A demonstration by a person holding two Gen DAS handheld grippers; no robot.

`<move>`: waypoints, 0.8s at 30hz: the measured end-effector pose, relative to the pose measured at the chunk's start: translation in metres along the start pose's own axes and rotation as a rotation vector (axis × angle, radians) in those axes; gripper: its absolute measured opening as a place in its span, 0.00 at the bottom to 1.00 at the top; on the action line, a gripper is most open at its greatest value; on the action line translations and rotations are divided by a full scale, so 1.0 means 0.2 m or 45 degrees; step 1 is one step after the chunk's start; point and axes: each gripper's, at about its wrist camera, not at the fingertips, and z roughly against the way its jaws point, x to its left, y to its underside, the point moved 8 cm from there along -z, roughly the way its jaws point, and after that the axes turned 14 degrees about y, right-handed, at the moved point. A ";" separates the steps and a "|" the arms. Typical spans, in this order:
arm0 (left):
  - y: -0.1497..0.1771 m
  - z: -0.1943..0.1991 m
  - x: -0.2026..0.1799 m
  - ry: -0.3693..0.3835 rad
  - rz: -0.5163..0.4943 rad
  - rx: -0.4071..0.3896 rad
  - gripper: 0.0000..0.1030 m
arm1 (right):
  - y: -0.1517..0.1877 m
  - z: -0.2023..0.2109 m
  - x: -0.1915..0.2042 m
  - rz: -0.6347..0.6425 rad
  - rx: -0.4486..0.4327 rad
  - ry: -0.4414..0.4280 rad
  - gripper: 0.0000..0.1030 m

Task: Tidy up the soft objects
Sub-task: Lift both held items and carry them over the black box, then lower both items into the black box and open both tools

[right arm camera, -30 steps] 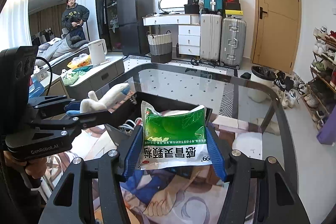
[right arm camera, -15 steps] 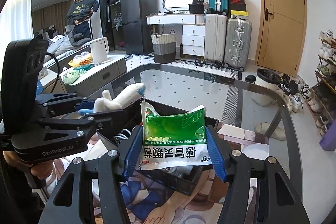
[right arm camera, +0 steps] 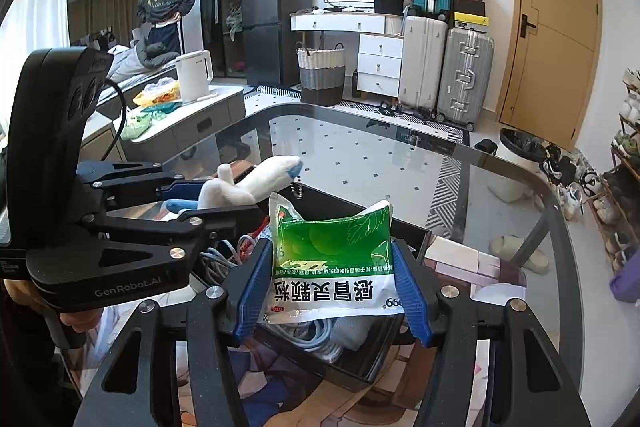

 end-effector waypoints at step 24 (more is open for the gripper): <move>0.05 -0.09 0.01 -0.005 -0.019 0.050 0.32 | 0.07 -0.16 0.03 0.062 0.012 0.007 0.73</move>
